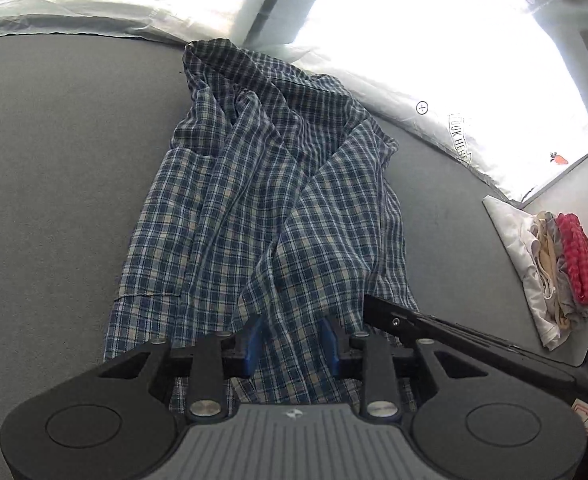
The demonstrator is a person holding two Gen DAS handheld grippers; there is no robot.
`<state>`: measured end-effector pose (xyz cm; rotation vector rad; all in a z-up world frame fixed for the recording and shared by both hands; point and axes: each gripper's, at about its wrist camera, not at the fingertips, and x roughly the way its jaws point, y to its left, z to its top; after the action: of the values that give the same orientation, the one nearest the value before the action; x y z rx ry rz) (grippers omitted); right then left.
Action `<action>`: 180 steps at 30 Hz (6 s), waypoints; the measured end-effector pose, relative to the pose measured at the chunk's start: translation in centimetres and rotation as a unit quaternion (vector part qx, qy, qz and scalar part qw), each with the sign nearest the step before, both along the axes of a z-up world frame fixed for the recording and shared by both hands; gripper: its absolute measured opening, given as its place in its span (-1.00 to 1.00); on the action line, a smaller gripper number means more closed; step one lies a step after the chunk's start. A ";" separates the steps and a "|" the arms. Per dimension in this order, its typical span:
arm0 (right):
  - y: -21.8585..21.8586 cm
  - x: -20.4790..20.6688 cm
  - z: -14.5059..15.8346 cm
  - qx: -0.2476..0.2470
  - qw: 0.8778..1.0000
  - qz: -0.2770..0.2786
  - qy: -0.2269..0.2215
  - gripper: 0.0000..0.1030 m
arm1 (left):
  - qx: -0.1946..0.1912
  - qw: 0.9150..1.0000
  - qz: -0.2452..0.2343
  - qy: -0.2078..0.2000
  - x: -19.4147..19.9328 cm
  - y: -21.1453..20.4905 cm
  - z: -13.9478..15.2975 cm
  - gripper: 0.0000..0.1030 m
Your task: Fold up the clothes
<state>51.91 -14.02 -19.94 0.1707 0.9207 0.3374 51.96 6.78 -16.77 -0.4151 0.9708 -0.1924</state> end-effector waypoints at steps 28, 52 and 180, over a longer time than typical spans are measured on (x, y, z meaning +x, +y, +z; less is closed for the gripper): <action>-5.4 0.7 -0.3 -0.018 1.000 -0.015 0.014 -0.01 | 0.090 0.994 0.052 -0.035 -4.5 5.0 0.7 -0.02; -15.8 -18.8 -5.6 0.333 0.918 -0.119 0.178 -0.71 | -0.142 0.981 0.119 0.051 -24.2 10.6 -3.9 -0.42; -8.3 -4.7 2.9 0.151 0.986 -0.066 0.019 -0.02 | -0.094 0.988 0.121 0.010 -7.0 7.8 1.7 0.31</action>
<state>47.23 -22.37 -17.01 0.5161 0.8878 0.3496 45.00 14.59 -15.08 -0.7049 0.9160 -0.0590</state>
